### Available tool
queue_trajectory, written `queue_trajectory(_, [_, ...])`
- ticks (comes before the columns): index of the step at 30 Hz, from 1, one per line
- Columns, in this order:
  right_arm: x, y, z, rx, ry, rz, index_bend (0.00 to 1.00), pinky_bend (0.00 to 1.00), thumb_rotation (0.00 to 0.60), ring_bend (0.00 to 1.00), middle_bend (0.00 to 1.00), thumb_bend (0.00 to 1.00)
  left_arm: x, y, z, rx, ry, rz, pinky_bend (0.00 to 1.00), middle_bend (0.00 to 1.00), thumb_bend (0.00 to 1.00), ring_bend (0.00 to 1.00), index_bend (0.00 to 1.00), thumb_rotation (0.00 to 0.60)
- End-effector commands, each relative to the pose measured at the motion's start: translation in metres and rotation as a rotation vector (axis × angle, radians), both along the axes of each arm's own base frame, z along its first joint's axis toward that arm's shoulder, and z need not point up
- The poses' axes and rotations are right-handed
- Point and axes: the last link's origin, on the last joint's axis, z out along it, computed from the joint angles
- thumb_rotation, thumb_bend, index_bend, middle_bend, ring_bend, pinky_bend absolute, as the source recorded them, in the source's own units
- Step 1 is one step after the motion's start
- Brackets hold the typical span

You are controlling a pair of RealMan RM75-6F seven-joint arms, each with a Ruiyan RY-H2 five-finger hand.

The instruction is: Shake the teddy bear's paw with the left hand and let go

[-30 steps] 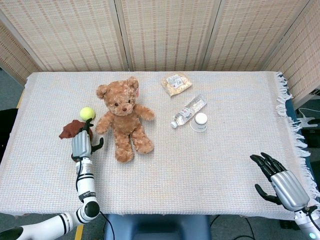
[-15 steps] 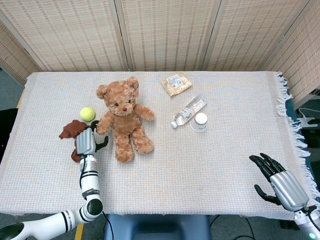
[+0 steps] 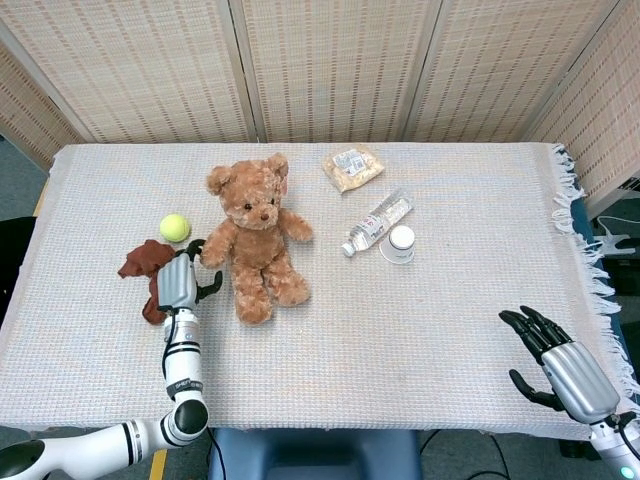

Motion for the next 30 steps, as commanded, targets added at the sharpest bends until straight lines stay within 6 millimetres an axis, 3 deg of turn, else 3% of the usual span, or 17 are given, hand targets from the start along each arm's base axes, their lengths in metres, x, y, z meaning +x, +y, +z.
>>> queue_trajectory(1, [0.000,0.000,0.000,0.002,0.003,-0.002,0.00,0.16,0.600,0.00,0.08,0.31,-0.002,0.003,-0.003,0.028,0.006,0.025,0.33,0.41,0.33,0.30,0.33,0.600])
queue_trajectory(11, [-0.002,-0.003,-0.004,0.013,0.018,-0.015,0.00,0.16,0.600,0.00,0.08,0.31,-0.010,0.010,-0.005,0.119,0.031,0.041,0.35,0.54,0.34,0.43,0.46,0.600])
queue_trajectory(18, [-0.002,-0.003,-0.005,0.018,0.022,-0.019,0.00,0.16,0.600,0.00,0.08,0.31,-0.010,0.010,-0.003,0.202,0.014,-0.017,0.35,0.55,0.34,0.43,0.46,0.600])
queue_trajectory(25, [-0.002,-0.003,-0.006,0.019,0.023,-0.020,0.00,0.16,0.600,0.00,0.08,0.31,-0.019,0.009,-0.013,0.093,0.029,0.057,0.36,0.55,0.34,0.43,0.47,0.600])
queue_trajectory(30, [-0.003,-0.003,-0.006,0.019,0.023,-0.022,0.00,0.16,0.600,0.00,0.08,0.31,-0.013,0.010,-0.007,0.187,-0.005,-0.017,0.36,0.54,0.34,0.43,0.47,0.600])
